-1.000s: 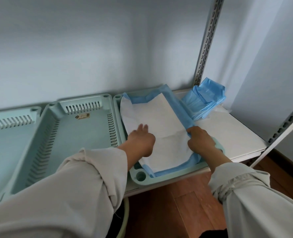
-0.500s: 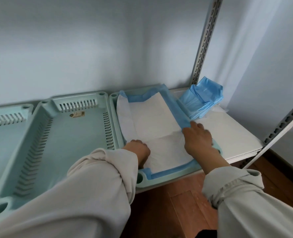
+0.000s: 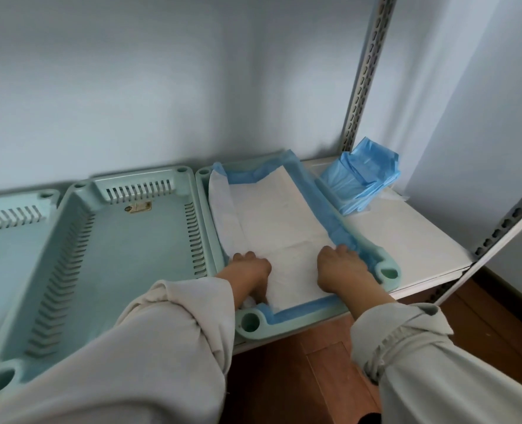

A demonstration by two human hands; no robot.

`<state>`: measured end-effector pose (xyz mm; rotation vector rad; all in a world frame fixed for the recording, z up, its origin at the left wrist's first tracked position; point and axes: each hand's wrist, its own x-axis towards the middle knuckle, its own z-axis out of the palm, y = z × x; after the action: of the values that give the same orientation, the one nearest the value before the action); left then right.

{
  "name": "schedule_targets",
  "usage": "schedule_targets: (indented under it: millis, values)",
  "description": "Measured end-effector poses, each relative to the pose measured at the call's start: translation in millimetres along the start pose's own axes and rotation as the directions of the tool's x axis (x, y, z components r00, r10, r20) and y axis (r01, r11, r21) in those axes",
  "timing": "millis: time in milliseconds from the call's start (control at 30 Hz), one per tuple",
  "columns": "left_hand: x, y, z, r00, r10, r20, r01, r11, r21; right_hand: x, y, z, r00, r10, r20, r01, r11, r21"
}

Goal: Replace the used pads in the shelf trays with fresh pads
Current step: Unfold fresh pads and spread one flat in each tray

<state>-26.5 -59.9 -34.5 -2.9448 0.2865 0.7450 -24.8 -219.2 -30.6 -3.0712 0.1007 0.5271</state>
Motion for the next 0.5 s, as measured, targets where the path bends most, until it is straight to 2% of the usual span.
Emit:
schedule_targets:
  millis: [67,133,200,267,300,333,400,500]
  values:
    - [2.6,4.9,-2.6,0.999,-0.037,0.003,0.038,0.992,-0.118,4.8,-12.9,2.8,0.988,-0.152,0.004,0.151,0.984,0.094]
    - [2.9,8.0,-4.4,0.996,-0.091,0.004,0.09,0.97,-0.227,15.4,-15.3,9.1,0.964,-0.24,0.118,0.224,0.965,0.136]
    - [3.8,7.6,-6.1,0.988,-0.15,0.034,0.153,0.928,-0.341,26.3,-7.5,12.4,0.982,-0.13,0.141,0.119,0.99,0.078]
    - [7.1,6.2,-9.5,0.979,-0.19,0.067,0.2,0.868,-0.455,29.4,2.1,13.5,0.995,0.029,0.097,-0.034,0.998,0.058]
    - [9.1,3.5,-12.9,0.975,-0.211,0.066,0.217,0.854,-0.473,30.1,1.3,12.9,0.997,0.048,0.067,-0.052,0.997,0.053]
    - [9.7,0.6,-17.0,0.97,-0.235,0.065,0.236,0.841,-0.486,31.1,-3.3,11.0,1.0,0.011,0.021,-0.012,0.999,0.031]
    - [15.1,-4.0,-20.7,0.958,-0.288,-0.018,0.234,0.813,-0.533,32.2,-18.8,7.2,0.982,-0.173,-0.069,0.174,0.985,0.008]
    - [23.8,-5.6,-28.2,0.939,-0.335,-0.083,0.22,0.767,-0.602,36.6,-46.7,5.7,0.904,-0.422,-0.066,0.425,0.905,0.031]
